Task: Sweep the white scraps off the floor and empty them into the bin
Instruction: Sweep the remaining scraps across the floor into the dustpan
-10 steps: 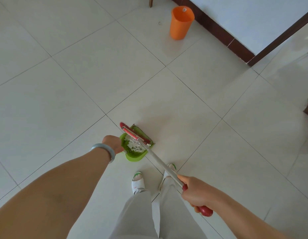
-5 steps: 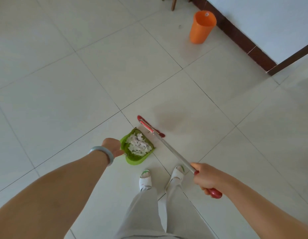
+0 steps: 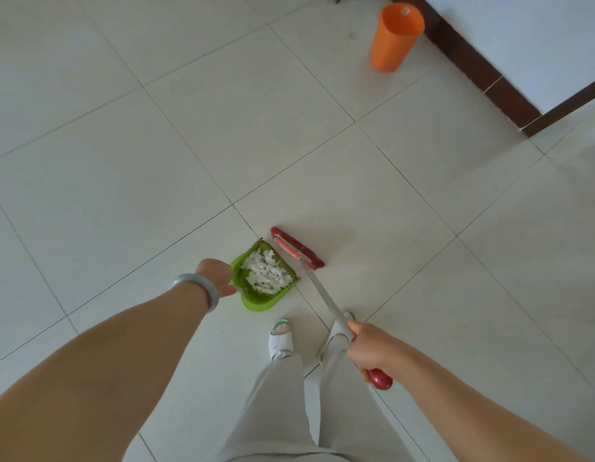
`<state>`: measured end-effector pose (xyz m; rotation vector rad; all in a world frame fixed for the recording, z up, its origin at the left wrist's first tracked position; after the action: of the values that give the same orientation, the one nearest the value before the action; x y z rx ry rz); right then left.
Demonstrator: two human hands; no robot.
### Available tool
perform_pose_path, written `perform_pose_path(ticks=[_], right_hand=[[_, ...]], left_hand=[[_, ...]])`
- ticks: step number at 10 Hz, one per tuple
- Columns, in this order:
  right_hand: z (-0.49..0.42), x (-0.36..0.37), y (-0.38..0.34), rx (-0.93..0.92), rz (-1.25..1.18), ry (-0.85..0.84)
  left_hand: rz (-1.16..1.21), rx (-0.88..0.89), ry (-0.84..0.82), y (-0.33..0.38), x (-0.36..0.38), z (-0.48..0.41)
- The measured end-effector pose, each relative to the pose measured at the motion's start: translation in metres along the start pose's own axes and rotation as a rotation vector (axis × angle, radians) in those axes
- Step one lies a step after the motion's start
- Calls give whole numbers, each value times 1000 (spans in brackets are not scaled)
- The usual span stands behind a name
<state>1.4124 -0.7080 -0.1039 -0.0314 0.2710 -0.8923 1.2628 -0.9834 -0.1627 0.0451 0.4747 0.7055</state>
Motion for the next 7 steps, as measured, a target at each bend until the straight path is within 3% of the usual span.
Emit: perform_pose_path(ticks=[1, 2, 4, 5, 6, 7], right_hand=[[12, 6, 0, -17, -83, -49], [28, 3, 1, -39, -101, -56], [37, 3, 7, -43, -110, -5], [31, 4, 10, -27, -122, 17], [24, 5, 14, 11, -181, 2], [22, 5, 15, 17, -239, -45]], left_hand=[[-56, -19, 0, -5, 2, -11], [36, -58, -6, -9, 0, -4], [-320, -52, 143, -13, -22, 29], [-102, -94, 132, -23, -21, 20], [704, -223, 130, -48, -11, 7], [548, -164, 110, -51, -13, -3]])
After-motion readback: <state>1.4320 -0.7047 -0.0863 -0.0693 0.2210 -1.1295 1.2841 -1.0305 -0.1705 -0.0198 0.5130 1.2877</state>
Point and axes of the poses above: each hand's wrist, its own z-axis away from the middle knuckle, its own x-axis out of the palm, y = z × x, the point moved 9 cm from there along -z, towards the middle knuckle, and after that the axes turned 9 degrees about -z, right-handed, at the moved point
